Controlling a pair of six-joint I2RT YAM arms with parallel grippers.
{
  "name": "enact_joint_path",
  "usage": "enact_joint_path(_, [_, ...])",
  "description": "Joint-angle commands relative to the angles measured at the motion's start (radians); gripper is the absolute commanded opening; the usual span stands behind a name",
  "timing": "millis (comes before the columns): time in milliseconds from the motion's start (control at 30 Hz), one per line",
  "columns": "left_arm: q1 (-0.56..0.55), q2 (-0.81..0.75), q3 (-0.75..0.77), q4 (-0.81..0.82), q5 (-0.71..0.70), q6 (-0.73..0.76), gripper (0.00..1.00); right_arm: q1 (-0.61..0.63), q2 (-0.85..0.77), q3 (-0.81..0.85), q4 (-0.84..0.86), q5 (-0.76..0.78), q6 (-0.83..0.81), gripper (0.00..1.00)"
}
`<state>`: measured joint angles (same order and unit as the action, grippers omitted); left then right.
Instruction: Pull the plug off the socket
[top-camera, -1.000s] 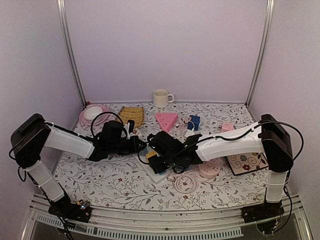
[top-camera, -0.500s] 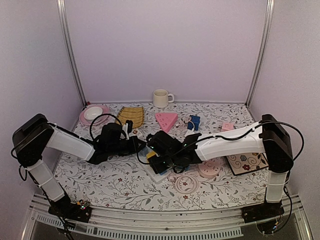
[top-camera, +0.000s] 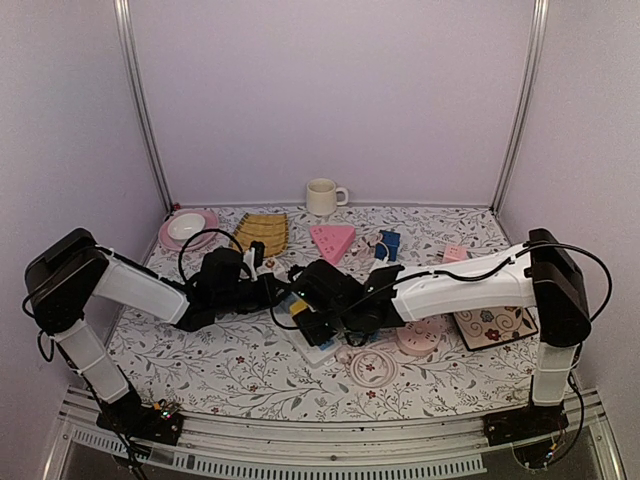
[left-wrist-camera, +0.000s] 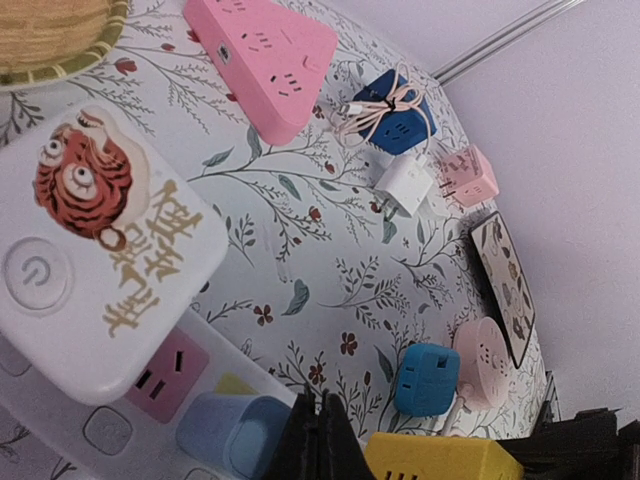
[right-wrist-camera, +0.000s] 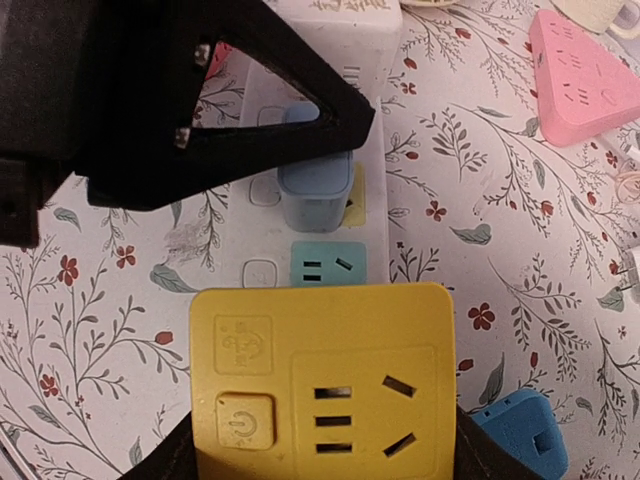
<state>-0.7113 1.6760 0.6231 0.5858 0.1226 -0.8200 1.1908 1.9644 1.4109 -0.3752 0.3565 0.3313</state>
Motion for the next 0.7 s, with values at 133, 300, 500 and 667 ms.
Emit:
enact_joint_path(133, [-0.021, 0.021, -0.040, -0.170, -0.002, 0.011, 0.00, -0.021, -0.150, -0.013, 0.127, 0.025, -0.013, 0.32])
enact_joint_path(300, [-0.028, -0.010, -0.029, -0.177, 0.003, 0.034, 0.00, -0.097, -0.164, -0.053, 0.139, -0.012, 0.009, 0.32])
enact_joint_path(500, [-0.039, -0.043, 0.025, -0.213, 0.014, 0.072, 0.00, -0.227, -0.159, -0.099, 0.217, -0.183, 0.026, 0.32])
enact_joint_path(667, [-0.047, -0.070, 0.067, -0.231, 0.028, 0.091, 0.00, -0.346, -0.144, -0.146, 0.313, -0.385, 0.075, 0.33])
